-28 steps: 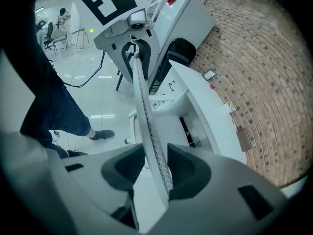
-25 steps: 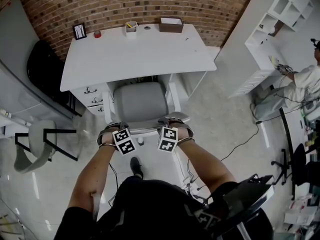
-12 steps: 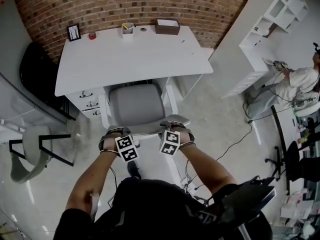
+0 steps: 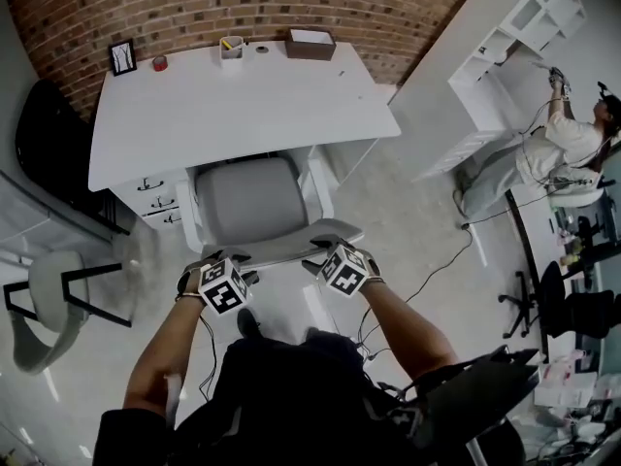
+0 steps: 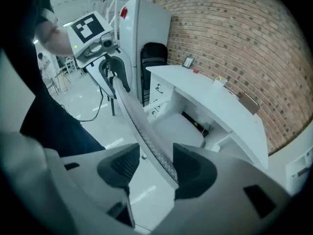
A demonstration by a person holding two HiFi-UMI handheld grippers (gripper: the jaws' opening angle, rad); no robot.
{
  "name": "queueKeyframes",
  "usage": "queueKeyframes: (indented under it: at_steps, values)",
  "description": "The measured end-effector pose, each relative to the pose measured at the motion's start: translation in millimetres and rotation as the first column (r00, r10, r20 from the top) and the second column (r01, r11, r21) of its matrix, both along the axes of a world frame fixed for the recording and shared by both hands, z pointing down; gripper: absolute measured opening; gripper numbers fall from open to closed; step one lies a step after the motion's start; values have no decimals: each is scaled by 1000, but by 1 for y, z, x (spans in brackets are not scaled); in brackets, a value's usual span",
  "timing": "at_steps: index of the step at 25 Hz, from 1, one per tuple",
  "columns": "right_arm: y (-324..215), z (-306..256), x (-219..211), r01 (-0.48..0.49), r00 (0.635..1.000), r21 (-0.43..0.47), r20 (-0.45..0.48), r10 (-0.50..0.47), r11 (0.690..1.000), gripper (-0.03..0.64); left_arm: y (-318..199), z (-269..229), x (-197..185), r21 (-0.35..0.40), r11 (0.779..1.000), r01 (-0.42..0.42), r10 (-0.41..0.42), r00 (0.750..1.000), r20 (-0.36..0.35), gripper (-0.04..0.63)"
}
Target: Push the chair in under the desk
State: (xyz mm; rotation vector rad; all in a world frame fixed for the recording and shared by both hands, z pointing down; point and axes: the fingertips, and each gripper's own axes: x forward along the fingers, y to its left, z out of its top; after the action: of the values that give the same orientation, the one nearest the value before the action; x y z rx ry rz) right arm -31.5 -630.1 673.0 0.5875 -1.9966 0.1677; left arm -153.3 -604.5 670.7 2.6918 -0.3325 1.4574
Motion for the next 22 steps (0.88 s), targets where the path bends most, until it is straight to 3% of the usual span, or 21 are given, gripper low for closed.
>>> queueKeyframes:
  at_steps: [3,5,6,9,12,15,16,19,22]
  values:
    - [3,-8,7,-38,998,-34,57,40,999,219,-1,-17,0,-43,995,85,-89,991,-104,143]
    - [3,-18,10,-68,991,-49,116,73,996,219,-12,-35,-4,-47,978,201,-206,959,-194,141]
    - [1,-25,13,-89,984,-52,150,95,995,213,-20,-47,-7,-45,961,274,-277,928,-248,140]
    - [-10,-53,30,-169,948,-48,267,175,985,166,-38,-84,-11,-35,884,467,-441,804,-400,121]
    - [-30,-93,45,-269,887,5,390,246,963,136,-39,-119,-9,-26,819,574,-501,692,-520,83]
    - [-48,-140,53,-312,845,102,483,227,945,110,-39,-150,-10,-35,733,679,-556,569,-606,49]
    - [-53,-154,57,-323,831,129,512,216,937,104,-39,-160,-8,-37,710,703,-567,540,-622,29]
    - [-57,-187,69,-370,783,185,589,198,911,67,-35,-191,4,-54,671,739,-572,470,-673,9]
    - [-56,-212,73,-398,755,240,635,167,886,40,-31,-217,7,-21,624,781,-559,427,-711,8]
